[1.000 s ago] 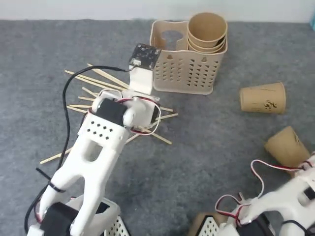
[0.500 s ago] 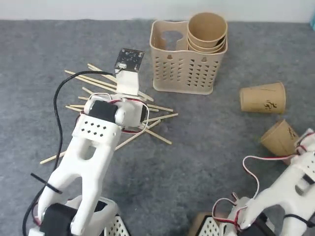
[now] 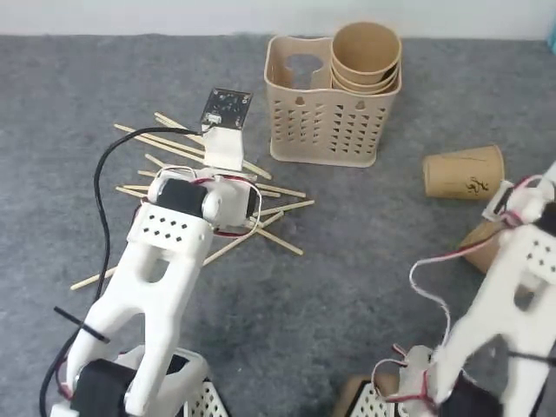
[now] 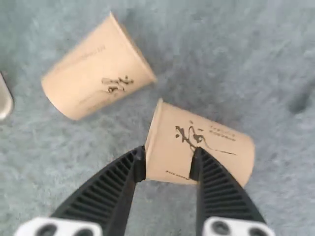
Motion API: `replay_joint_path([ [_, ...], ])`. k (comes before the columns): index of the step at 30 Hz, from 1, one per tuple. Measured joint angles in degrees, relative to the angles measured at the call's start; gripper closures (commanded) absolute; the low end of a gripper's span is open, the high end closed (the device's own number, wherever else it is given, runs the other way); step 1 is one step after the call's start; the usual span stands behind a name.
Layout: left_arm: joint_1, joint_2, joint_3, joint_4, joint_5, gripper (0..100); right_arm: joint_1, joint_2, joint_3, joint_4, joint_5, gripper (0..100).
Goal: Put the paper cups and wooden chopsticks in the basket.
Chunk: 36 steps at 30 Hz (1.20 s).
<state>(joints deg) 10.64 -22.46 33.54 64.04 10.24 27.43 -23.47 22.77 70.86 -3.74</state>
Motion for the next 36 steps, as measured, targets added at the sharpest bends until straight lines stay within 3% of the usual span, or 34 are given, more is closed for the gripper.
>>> replay_joint_path([
  [10,0.0,0.0,0.0,0.0,0.0,98,-0.62,27.52,-18.73,5.98,-0.26,82.8],
  [19,0.0,0.0,0.0,0.0,-1.49,98,-0.62,29.71,-26.02,8.62,0.79,82.8],
  [29,0.0,0.0,0.0,0.0,-1.58,98,-4.84,33.23,-32.09,12.22,11.96,83.2],
  [33,0.0,0.0,0.0,0.0,-1.58,98,-8.26,34.73,-32.79,12.22,9.23,85.0],
  [36,0.0,0.0,0.0,-0.35,-1.58,98,-10.55,35.34,-32.79,12.22,3.87,94.8],
])
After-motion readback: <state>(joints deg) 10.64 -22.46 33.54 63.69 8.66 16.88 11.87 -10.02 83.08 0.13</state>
